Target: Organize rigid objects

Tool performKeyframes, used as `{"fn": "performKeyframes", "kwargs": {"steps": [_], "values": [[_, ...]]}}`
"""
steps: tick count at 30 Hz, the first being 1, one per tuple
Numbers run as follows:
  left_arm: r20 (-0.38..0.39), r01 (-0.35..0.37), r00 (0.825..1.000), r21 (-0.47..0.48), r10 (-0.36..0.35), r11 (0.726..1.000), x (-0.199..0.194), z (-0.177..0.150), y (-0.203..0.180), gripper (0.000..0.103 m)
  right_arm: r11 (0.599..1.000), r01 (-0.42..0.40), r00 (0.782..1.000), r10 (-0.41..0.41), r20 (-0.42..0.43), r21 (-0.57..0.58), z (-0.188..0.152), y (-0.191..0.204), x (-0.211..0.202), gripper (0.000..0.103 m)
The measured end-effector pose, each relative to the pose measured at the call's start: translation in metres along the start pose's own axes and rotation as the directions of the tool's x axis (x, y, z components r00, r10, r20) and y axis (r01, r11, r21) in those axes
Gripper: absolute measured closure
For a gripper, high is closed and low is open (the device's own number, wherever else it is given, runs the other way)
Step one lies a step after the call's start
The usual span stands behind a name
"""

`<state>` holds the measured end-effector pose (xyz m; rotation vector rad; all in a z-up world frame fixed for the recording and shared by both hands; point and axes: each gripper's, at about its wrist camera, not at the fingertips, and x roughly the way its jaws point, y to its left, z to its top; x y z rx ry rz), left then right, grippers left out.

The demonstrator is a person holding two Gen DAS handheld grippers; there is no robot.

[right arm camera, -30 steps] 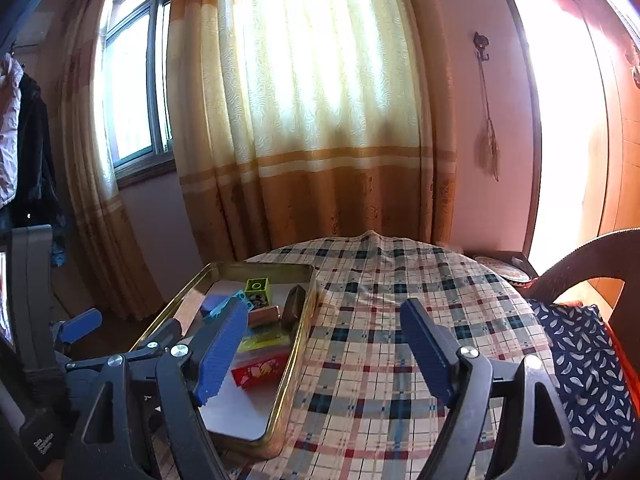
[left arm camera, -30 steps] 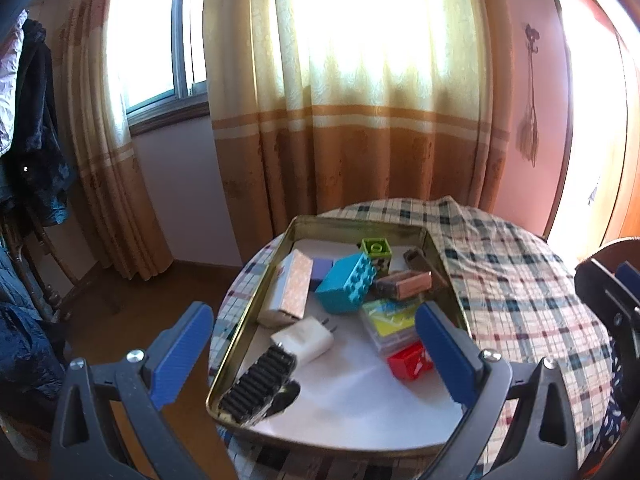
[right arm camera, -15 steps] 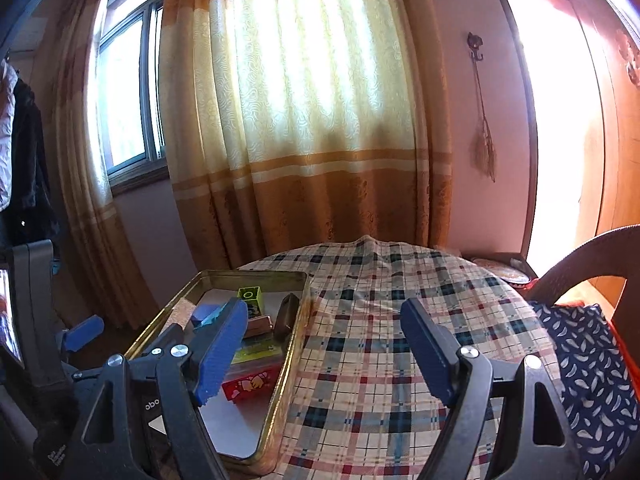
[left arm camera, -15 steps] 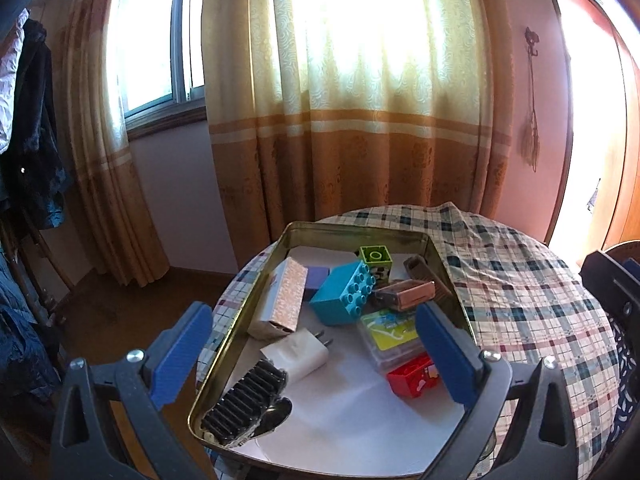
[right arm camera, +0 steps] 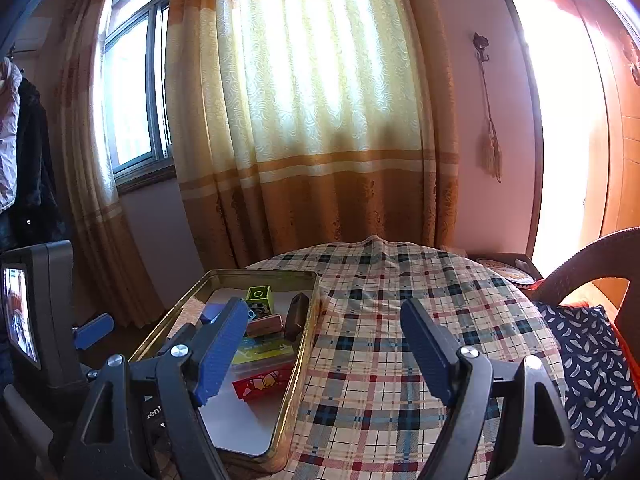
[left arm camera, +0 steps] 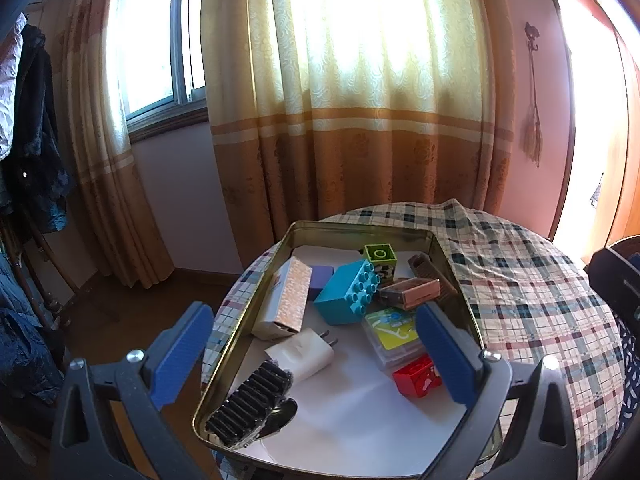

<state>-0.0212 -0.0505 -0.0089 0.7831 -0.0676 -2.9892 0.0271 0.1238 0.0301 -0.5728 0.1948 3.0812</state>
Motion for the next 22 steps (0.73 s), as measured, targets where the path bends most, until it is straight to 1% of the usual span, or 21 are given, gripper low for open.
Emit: {"fn": "performKeyframes", "kwargs": {"steps": [4,10,16,19,22], "values": [[0.001,-0.010,1.000,-0.001,0.010,1.000,0.0005,0.0006,0.0013,0.000,1.000,-0.006,1.000,0.006,-0.003,-0.002,0.0007,0.0013,-0.0011,0.022],[-0.031,-0.007,1.000,-0.007,0.007,1.000,0.0032,0.0004,0.0032,0.000,1.000,-0.014,1.000,0.014,-0.001,0.004,0.0010,0.0023,-0.0039,0.022],[-0.029,-0.011,1.000,-0.019,0.011,1.000,-0.0015,0.0019,0.0057,0.000,1.000,-0.023,1.000,0.023,-0.008,0.016,0.0014,0.0019,-0.0050,0.022],[-0.015,-0.023,1.000,0.004,0.023,1.000,-0.0046,0.0029,0.0031,0.000,1.000,-0.020,1.000,0.020,-0.016,0.016,0.0014,0.0019,-0.0046,0.022],[-0.035,-0.012,0.999,-0.011,0.012,1.000,-0.0037,0.0058,0.0044,0.000,1.000,-0.007,1.000,0.008,-0.027,0.018,0.0012,-0.0001,-0.0025,0.022]]}}
